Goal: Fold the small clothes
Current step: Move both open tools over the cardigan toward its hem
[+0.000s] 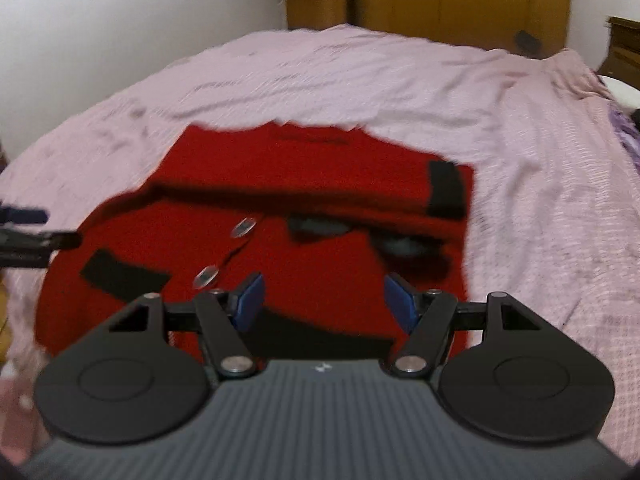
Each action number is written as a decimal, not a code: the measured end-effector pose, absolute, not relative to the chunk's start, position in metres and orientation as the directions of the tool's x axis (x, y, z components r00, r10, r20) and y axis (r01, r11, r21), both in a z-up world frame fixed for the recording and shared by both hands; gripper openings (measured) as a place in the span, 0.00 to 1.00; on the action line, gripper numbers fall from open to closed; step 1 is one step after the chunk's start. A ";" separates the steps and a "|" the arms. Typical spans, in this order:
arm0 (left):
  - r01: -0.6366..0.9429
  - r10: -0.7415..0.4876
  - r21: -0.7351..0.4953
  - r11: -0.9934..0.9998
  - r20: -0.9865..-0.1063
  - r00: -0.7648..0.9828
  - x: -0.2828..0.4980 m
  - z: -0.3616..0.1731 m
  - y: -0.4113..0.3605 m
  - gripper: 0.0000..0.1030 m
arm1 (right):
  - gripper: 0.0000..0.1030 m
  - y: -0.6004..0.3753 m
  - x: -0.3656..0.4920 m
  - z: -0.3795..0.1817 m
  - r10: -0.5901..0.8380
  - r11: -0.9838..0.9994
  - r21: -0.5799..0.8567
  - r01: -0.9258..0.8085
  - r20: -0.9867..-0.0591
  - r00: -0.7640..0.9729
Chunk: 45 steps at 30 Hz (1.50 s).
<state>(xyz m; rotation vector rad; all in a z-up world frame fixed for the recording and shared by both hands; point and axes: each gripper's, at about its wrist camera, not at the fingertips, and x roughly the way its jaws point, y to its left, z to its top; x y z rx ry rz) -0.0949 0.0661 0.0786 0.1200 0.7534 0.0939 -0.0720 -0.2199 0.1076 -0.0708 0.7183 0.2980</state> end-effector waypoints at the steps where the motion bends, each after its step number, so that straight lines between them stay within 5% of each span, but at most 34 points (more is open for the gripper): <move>1: -0.038 0.122 0.137 0.990 -0.681 0.722 -0.100 0.077 0.066 0.79 | 0.66 -0.215 -0.077 0.105 0.242 0.953 0.026 -0.301 -0.660 0.711; 23: 0.114 0.045 0.164 0.980 -0.739 0.673 -0.152 0.038 0.043 0.79 | 0.66 -0.159 -0.147 0.061 0.226 0.843 -0.167 -0.511 -0.753 0.618; 31: 0.127 0.020 0.128 0.984 -0.780 0.625 -0.150 0.019 0.044 0.79 | 0.75 -0.136 -0.166 0.041 0.195 0.716 -0.311 -0.625 -0.771 0.606; 45: 0.130 0.005 0.117 0.985 -0.762 0.647 -0.156 0.027 0.046 0.79 | 0.76 -0.127 -0.182 0.019 0.132 0.651 -0.496 -0.574 -0.671 0.730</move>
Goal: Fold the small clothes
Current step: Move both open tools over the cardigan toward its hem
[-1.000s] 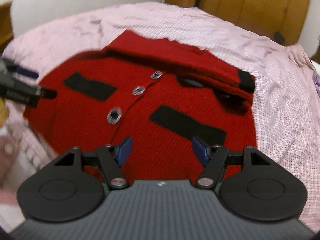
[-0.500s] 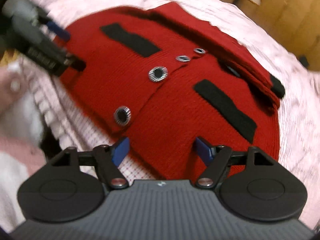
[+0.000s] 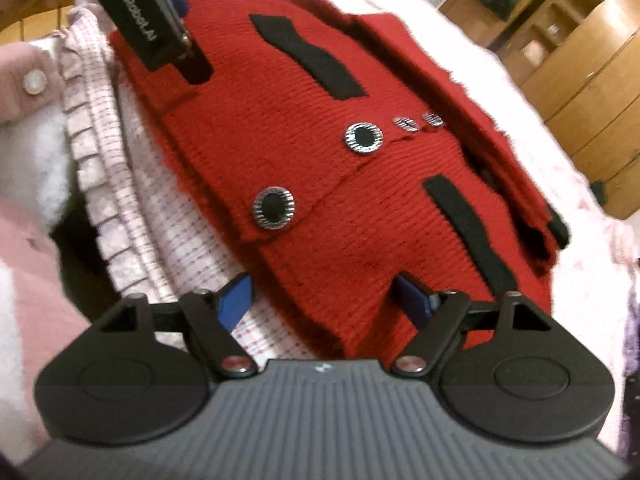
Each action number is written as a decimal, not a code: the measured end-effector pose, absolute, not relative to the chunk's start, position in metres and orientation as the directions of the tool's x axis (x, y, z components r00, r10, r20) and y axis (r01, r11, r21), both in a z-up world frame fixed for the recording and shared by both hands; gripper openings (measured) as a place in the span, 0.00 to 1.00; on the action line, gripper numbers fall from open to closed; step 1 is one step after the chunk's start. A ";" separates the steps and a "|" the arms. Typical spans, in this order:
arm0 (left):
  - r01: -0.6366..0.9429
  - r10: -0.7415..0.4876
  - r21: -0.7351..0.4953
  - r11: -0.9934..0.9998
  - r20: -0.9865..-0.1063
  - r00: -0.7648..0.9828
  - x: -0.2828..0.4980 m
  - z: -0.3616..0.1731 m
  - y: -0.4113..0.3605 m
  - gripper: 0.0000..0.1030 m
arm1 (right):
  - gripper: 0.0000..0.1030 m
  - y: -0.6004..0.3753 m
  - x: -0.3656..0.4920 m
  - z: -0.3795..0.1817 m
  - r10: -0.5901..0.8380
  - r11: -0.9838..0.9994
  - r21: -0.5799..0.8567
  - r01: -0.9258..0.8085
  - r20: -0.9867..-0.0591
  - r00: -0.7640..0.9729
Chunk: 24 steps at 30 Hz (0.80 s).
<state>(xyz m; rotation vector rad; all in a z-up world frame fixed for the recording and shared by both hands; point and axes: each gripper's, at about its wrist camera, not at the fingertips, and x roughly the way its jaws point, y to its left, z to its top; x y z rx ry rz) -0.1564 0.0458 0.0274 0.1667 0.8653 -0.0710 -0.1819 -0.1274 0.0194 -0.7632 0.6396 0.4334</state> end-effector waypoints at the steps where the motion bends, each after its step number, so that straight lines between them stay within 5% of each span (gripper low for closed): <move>1: 0.126 0.006 0.116 0.985 -0.759 0.651 -0.157 0.028 0.046 0.79 | 0.75 -0.129 -0.182 0.023 0.122 0.683 -0.501 -0.531 -0.639 0.759; 6: 0.132 -0.014 0.102 0.986 -0.736 0.677 -0.162 0.034 0.047 0.79 | 0.72 -0.141 -0.178 0.042 0.121 0.807 -0.440 -0.393 -0.529 0.840; 18: 0.300 -0.197 0.041 0.953 -0.667 0.719 -0.192 0.052 0.040 0.79 | 0.72 -0.157 -0.164 0.054 0.131 0.934 -0.221 -0.281 -0.520 0.844; 24: 0.398 -0.209 0.148 0.905 -0.661 0.720 -0.196 0.038 0.020 0.79 | 0.72 -0.162 -0.158 0.060 0.136 0.956 -0.157 -0.248 -0.510 0.849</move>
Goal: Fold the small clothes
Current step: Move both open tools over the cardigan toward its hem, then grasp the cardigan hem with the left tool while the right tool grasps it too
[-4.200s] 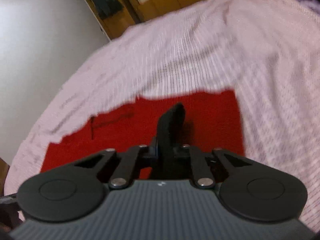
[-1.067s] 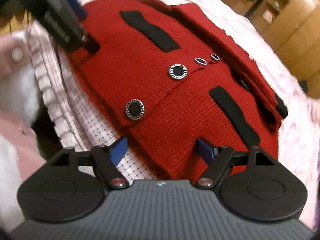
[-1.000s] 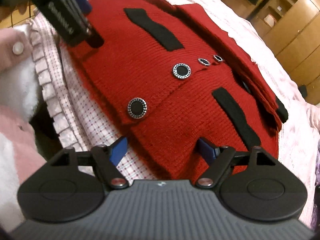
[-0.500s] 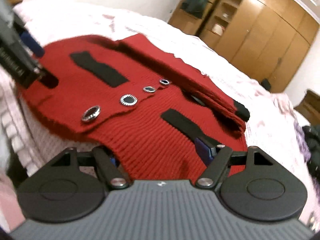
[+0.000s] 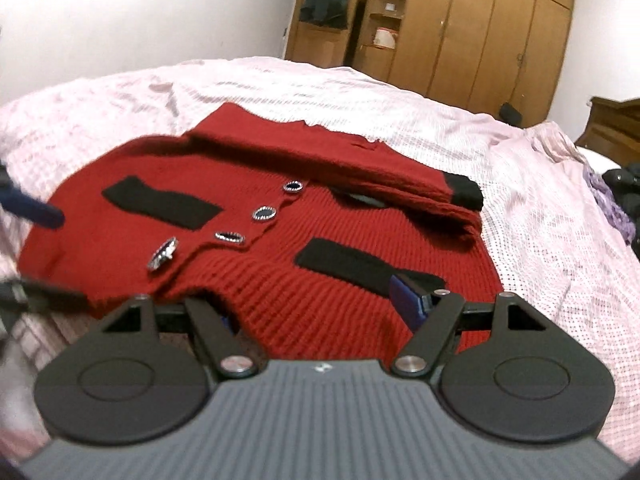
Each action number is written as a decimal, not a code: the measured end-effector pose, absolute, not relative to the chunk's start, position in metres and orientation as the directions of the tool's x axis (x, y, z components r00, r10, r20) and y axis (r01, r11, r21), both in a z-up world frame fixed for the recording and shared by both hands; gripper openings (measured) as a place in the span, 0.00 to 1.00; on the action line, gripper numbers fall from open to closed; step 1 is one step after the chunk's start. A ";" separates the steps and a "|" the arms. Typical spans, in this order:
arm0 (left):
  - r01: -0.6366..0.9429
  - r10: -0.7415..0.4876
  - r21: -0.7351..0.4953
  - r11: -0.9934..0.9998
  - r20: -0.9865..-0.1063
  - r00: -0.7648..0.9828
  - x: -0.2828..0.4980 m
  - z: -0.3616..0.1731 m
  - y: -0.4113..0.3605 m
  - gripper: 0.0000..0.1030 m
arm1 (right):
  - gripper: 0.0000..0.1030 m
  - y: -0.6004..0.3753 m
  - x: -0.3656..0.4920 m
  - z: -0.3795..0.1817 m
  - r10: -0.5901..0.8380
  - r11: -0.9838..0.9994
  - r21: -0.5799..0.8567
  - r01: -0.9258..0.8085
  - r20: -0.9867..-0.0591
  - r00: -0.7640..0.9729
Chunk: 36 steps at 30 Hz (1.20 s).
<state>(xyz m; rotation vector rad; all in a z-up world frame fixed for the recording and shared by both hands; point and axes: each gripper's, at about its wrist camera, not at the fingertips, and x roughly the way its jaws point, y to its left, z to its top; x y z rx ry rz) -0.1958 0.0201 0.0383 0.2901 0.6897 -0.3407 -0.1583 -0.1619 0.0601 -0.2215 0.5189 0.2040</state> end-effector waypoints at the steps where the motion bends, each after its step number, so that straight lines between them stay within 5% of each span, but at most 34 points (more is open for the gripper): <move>1: 0.388 -0.180 0.178 0.904 -0.664 0.725 -0.194 0.034 0.016 0.79 | 0.72 -0.162 -0.158 0.060 0.137 0.959 -0.147 -0.243 -0.511 0.848; 15: 0.327 -0.112 0.270 0.906 -0.592 0.798 -0.180 0.026 0.009 0.79 | 0.72 -0.182 -0.153 0.079 0.132 0.988 0.003 -0.151 -0.505 0.853; 36: 0.192 0.057 0.351 0.917 -0.590 0.806 -0.144 0.024 0.029 0.79 | 0.72 -0.234 -0.166 0.062 -0.059 0.996 -0.090 0.014 -0.523 0.851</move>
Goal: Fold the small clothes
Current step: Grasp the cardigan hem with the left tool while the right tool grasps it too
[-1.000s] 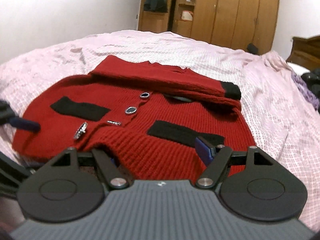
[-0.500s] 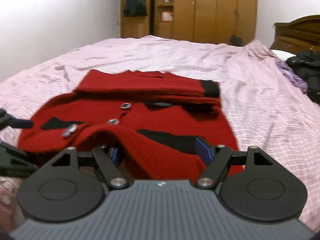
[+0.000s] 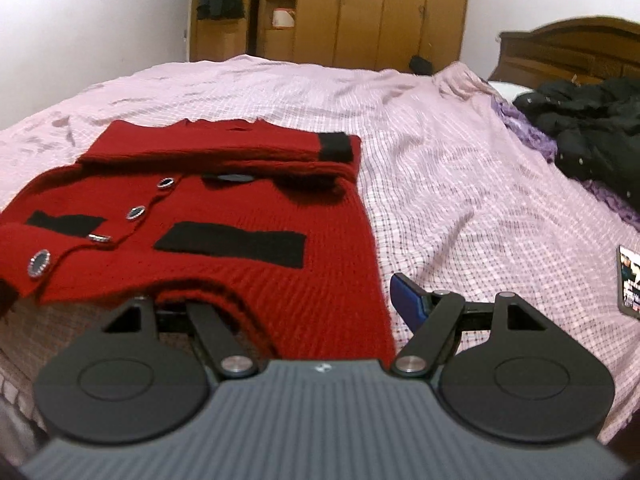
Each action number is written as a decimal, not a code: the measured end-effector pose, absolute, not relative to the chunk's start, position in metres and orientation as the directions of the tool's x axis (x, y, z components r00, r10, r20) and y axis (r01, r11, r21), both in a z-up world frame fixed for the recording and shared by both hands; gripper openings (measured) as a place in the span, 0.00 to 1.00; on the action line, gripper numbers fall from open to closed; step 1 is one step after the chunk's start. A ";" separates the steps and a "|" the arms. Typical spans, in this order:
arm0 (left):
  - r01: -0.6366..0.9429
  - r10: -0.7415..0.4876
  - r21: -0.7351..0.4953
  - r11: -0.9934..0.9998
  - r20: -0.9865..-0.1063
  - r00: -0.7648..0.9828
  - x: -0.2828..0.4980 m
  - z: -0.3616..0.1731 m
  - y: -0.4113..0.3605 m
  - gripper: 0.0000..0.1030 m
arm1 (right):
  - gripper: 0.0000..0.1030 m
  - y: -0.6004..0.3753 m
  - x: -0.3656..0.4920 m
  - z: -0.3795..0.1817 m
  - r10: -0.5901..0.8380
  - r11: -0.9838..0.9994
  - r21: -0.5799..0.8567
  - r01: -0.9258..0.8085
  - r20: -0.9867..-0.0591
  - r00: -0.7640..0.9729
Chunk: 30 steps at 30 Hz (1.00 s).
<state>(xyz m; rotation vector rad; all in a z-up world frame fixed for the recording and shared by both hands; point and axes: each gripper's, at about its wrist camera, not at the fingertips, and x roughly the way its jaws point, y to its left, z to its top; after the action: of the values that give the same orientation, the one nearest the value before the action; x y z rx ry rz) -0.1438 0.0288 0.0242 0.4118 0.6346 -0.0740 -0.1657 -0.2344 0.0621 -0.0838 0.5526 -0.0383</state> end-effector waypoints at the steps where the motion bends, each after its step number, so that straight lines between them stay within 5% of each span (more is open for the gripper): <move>1: 0.189 0.064 0.351 0.917 -0.598 0.799 -0.143 0.022 0.030 0.79 | 0.72 -0.233 -0.168 0.063 -0.049 0.996 -0.092 0.001 -0.522 0.851; 6: 0.173 0.074 0.344 0.923 -0.599 0.798 -0.145 0.017 0.033 0.79 | 0.71 -0.215 -0.178 0.068 -0.035 0.977 -0.199 -0.073 -0.490 0.871; 15: 0.176 0.081 0.331 0.927 -0.634 0.769 -0.142 0.020 0.032 0.79 | 0.46 -0.226 -0.179 0.065 -0.017 0.987 -0.147 -0.068 -0.508 0.861; 30: 0.153 0.037 0.237 0.959 -0.643 0.765 -0.154 0.041 0.046 0.73 | 0.46 -0.233 -0.174 0.055 0.022 0.994 -0.077 -0.076 -0.545 0.838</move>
<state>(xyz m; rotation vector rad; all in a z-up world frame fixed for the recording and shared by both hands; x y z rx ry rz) -0.1538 0.0459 0.0406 0.2847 0.6996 -0.0636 -0.1738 -0.2327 0.0548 -0.0973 0.5750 0.0519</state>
